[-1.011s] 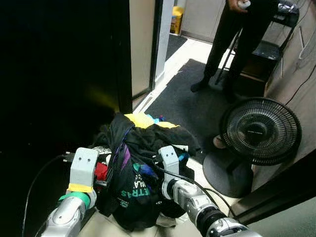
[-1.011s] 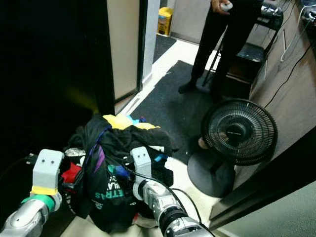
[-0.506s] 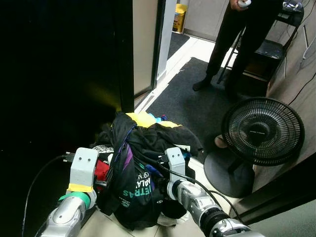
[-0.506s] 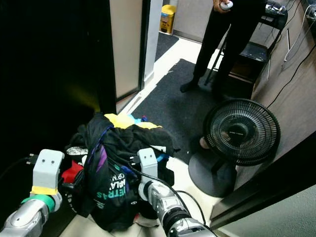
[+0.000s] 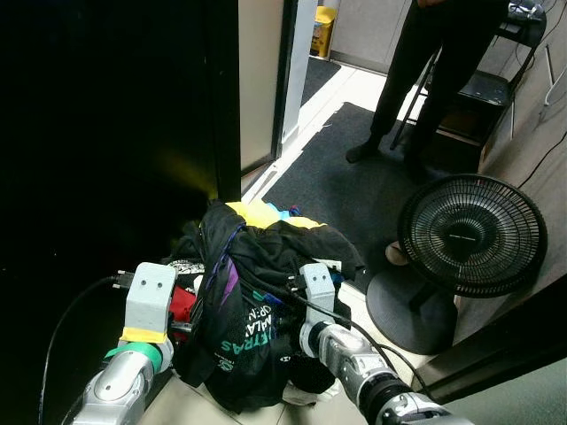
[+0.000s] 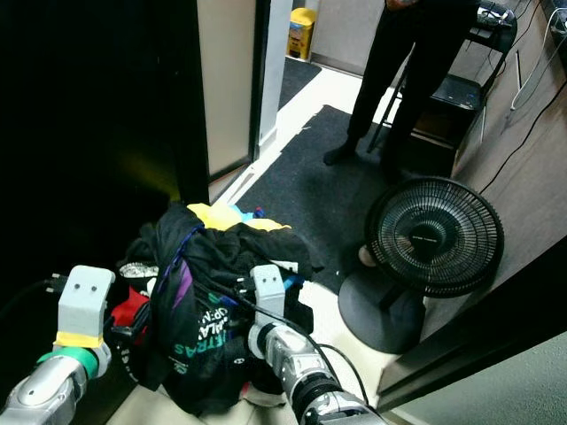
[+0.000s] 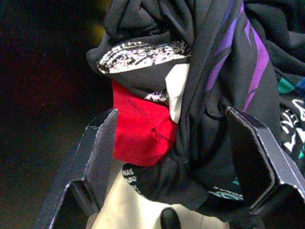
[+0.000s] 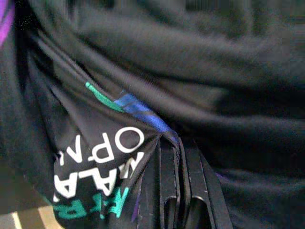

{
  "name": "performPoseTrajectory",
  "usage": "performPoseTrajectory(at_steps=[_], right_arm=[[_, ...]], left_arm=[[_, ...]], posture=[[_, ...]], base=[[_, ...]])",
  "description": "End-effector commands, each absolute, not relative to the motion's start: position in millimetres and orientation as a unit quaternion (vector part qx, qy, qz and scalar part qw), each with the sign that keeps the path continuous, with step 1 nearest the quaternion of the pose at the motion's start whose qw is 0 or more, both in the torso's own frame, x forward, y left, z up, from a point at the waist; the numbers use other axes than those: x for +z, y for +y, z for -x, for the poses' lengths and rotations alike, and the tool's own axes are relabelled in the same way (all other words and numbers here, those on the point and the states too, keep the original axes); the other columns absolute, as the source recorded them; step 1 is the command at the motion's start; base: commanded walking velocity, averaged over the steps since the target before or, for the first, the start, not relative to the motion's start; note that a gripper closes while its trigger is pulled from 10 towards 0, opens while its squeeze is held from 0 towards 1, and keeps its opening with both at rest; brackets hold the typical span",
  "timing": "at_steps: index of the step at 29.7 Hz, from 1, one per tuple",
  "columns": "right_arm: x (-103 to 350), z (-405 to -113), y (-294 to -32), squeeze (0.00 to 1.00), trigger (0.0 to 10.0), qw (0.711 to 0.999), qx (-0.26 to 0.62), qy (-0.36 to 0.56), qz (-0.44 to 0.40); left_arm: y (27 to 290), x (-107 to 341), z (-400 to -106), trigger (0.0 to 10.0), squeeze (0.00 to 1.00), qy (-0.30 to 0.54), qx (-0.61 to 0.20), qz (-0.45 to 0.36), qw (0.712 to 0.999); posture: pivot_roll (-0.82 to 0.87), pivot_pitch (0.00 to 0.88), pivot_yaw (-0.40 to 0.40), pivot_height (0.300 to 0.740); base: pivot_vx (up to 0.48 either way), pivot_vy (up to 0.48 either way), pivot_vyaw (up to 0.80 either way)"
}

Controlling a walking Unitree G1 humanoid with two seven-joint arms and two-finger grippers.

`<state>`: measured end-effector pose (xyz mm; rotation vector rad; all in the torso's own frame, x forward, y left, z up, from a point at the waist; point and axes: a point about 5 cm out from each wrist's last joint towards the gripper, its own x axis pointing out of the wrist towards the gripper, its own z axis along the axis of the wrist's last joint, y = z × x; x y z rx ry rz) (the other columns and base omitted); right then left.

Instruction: Clothes washing

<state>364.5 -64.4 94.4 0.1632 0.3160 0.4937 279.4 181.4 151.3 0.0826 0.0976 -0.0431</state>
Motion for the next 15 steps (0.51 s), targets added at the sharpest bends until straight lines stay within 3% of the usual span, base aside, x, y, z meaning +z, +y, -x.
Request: performPoseTrajectory(at_steps=[1,6,8,9,10,11,14,15], right_arm=[[103,-369,-71,0.0,0.0,0.961,0.235,0.122,-0.086],[124,-377,-79,0.0,0.0,0.969,0.229,0.062,-0.074],[167,-384,-89,0.0,0.0,0.973,0.22,-0.058,-0.047],[167,-384,-89,0.0,0.0,0.973,0.22,-0.058,-0.047],[194,-385,-93,0.0,10.0,0.968,0.217,-0.119,-0.043],[221,-383,-96,0.0,10.0,0.96,0.213,-0.174,-0.045],[237,-381,-99,0.0,10.0,0.954,0.211,-0.205,-0.048],[268,-377,-105,0.0,10.0,0.944,0.2,-0.257,-0.049]], left_arm=[[181,145,-278,10.0,0.0,0.063,-0.021,-0.04,0.997],[180,144,-280,10.0,0.0,0.061,-0.022,-0.039,0.997],[179,145,-284,10.0,0.0,0.058,-0.023,-0.038,0.997],[179,145,-284,10.0,0.0,0.058,-0.023,-0.038,0.997],[179,145,-286,10.0,0.0,0.056,-0.025,-0.037,0.997],[177,146,-288,10.0,0.0,0.055,-0.028,-0.037,0.997],[177,146,-289,10.0,0.0,0.054,-0.03,-0.036,0.997],[175,146,-292,10.0,0.0,0.052,-0.034,-0.035,0.997]], posture=[[0.13,0.286,-0.009,0.74],[0.12,0.262,-0.011,0.74],[0.1,0.248,-0.008,0.74],[0.1,0.248,-0.008,0.74],[0.09,0.241,-0.006,0.74],[0.08,0.237,-0.002,0.74],[0.08,0.236,-0.001,0.74],[0.06,0.223,0.008,0.74]], base=[[0.0,0.0,0.0],[0.0,0.0,0.0],[0.0,0.0,0.0],[0.0,0.0,0.0],[0.0,0.0,0.0],[0.0,0.0,0.0],[0.0,0.0,0.0],[0.0,0.0,0.0]])
